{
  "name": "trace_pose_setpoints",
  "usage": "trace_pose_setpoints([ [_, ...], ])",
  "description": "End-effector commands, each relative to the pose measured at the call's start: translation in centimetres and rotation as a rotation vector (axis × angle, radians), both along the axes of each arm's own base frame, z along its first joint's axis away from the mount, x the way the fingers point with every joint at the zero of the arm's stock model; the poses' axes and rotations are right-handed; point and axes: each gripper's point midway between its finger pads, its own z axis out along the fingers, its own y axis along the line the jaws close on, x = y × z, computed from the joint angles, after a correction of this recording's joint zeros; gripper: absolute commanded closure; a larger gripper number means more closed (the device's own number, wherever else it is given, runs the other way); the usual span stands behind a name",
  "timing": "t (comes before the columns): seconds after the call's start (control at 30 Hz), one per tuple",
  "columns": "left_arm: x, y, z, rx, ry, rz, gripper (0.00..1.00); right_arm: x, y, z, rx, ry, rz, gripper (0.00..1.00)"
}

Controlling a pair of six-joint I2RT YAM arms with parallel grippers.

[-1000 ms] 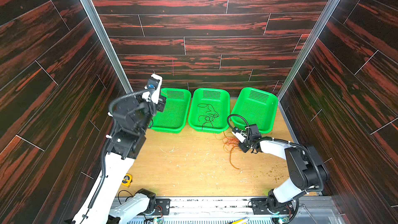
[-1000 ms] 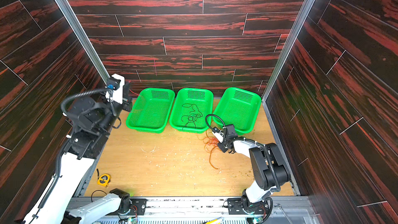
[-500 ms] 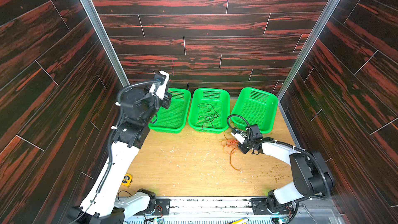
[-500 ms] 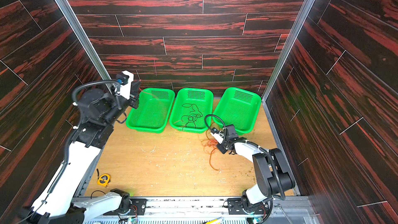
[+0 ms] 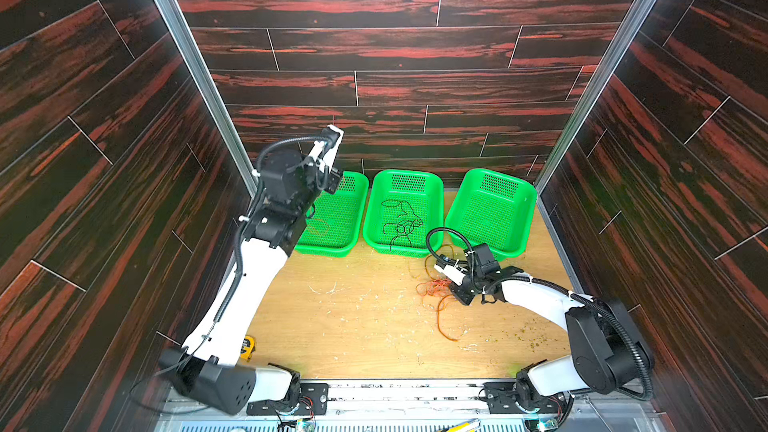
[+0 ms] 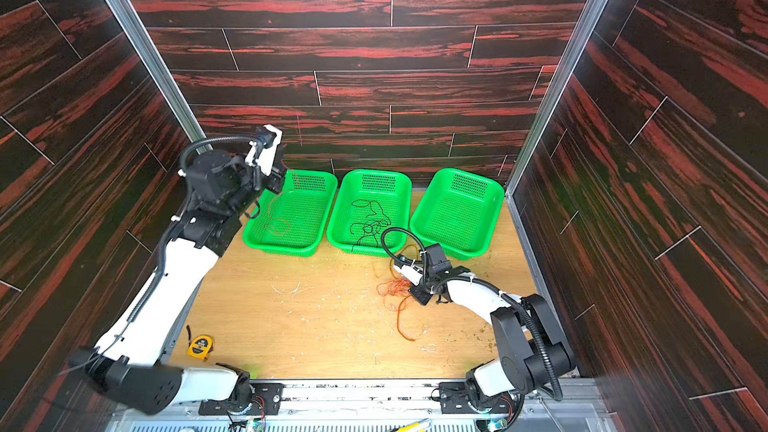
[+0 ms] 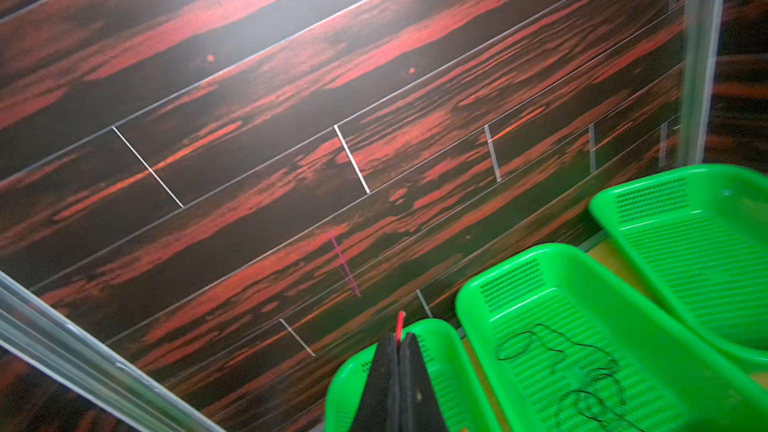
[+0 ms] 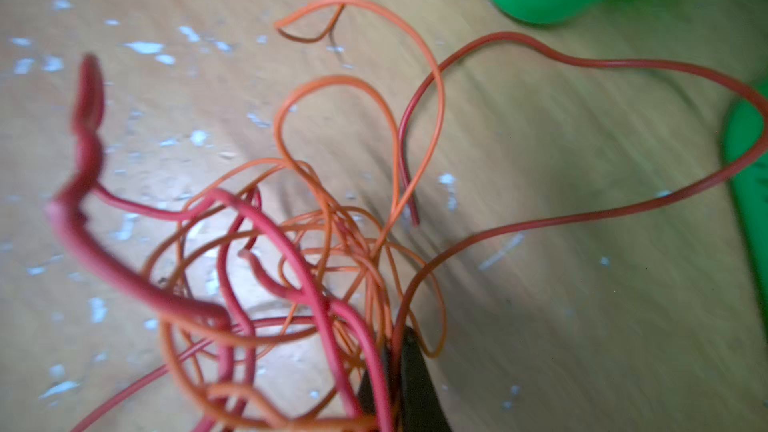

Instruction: Untangle the cables

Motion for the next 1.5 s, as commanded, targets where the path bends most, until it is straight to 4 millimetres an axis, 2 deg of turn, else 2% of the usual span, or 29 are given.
trace_pose_setpoints([
  [0.0, 1.8, 1.8, 0.0, 0.101, -0.029, 0.09, 1.0, -0.1, 1.2, 0.8, 0.025, 0.024, 0.053, 1.0],
  [0.13, 3.8, 2.0, -2.3, 0.086, 0.008, 0.079, 1.0, 0.1, 1.2, 0.5, 0.008, 0.039, 0.054, 1.0],
  [0.3, 6.5, 3.3, -8.0, 0.095, 0.081, 0.149, 1.0, 0.4, 1.3, 0.8, 0.012, 0.021, 0.056, 1.0],
  [0.4, 7.5, 4.8, -10.3, 0.038, 0.098, 0.197, 1.0, 0.2, 1.5, 1.0, 0.027, 0.01, 0.081, 1.0],
  [0.53, 8.0, 6.5, -12.2, -0.012, 0.124, 0.232, 1.0, 0.1, 1.8, 1.4, 0.041, 0.002, 0.1, 1.0],
  [0.73, 8.2, 7.8, -17.3, -0.075, 0.216, 0.276, 1.0, 0.5, 1.8, 1.6, 0.04, -0.02, 0.094, 1.0],
  [0.83, 7.4, 8.9, -18.1, -0.123, 0.201, 0.332, 1.0, 0.6, 2.1, 2.2, 0.063, -0.034, 0.102, 1.0],
  [0.9, 6.9, 8.8, -18.4, -0.12, 0.226, 0.318, 0.72, 0.4, 2.4, 2.7, 0.082, -0.043, 0.117, 1.0],
  [0.93, 6.6, 8.6, -18.3, -0.12, 0.234, 0.307, 0.54, 0.4, 2.6, 3.0, 0.093, -0.048, 0.124, 1.0],
  [1.03, 5.5, 8.4, -16.9, -0.15, 0.216, 0.288, 0.08, 0.2, 2.9, 3.8, 0.115, -0.07, 0.144, 1.0],
  [1.07, 4.9, 8.2, -16.4, -0.166, 0.207, 0.272, 0.01, 0.1, 3.0, 4.1, 0.125, -0.086, 0.155, 1.0],
  [1.23, 1.6, 6.6, -14.3, -0.161, 0.197, 0.177, 0.01, -0.8, 3.9, 5.3, 0.137, -0.14, 0.256, 1.0],
  [1.3, 0.1, 5.4, -14.3, -0.117, 0.221, 0.122, 0.01, -1.5, 4.8, 5.6, 0.142, -0.156, 0.321, 1.0],
  [1.4, -2.5, 3.7, -14.6, -0.081, 0.267, 0.053, 0.01, -2.6, 6.2, 5.0, 0.139, -0.128, 0.387, 1.0],
  [1.47, -4.5, 1.7, -15.2, -0.066, 0.305, -0.027, 0.04, -3.0, 6.8, 4.4, 0.119, -0.134, 0.411, 1.0],
])
